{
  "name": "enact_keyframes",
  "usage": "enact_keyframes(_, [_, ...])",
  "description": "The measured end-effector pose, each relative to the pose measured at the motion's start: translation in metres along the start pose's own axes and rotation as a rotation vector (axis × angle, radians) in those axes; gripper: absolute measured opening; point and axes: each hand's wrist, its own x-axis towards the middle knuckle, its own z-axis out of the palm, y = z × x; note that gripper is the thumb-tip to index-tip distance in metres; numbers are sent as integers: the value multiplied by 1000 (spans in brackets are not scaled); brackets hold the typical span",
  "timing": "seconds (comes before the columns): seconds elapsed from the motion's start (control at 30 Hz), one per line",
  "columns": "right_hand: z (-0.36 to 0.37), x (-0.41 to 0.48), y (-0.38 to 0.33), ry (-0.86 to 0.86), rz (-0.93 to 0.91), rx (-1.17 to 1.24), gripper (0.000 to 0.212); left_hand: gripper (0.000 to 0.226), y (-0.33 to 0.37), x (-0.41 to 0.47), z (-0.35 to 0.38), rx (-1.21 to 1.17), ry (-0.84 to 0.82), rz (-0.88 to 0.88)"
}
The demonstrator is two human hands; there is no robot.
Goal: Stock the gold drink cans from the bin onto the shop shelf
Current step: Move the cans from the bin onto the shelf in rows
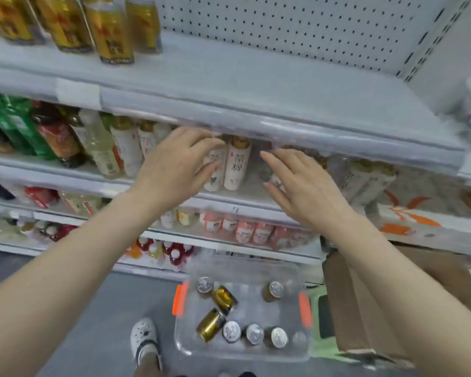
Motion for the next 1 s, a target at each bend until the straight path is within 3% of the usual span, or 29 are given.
enact_keyframes(0.27, [112,-161,-51,-288,173,315,47,41,60,-137,117,-196,-345,-239])
enact_keyframes(0.43, [181,-221,-102,-504,341,464,53,48,82,-221,180,-308,-632,-454])
enact_keyframes(0.53, [230,-245,-126,-638,435,533,57,53,86,-260,214,-335,-720,-522])
enact_keyframes(0.8, [382,-237,-147,-823,603,547,61,75,47,-287,318,-230,-814,-455])
enact_keyframes(1.0, [459,-227,-164,-928,780,651,60,92,29,-288,379,27,-1089,-393])
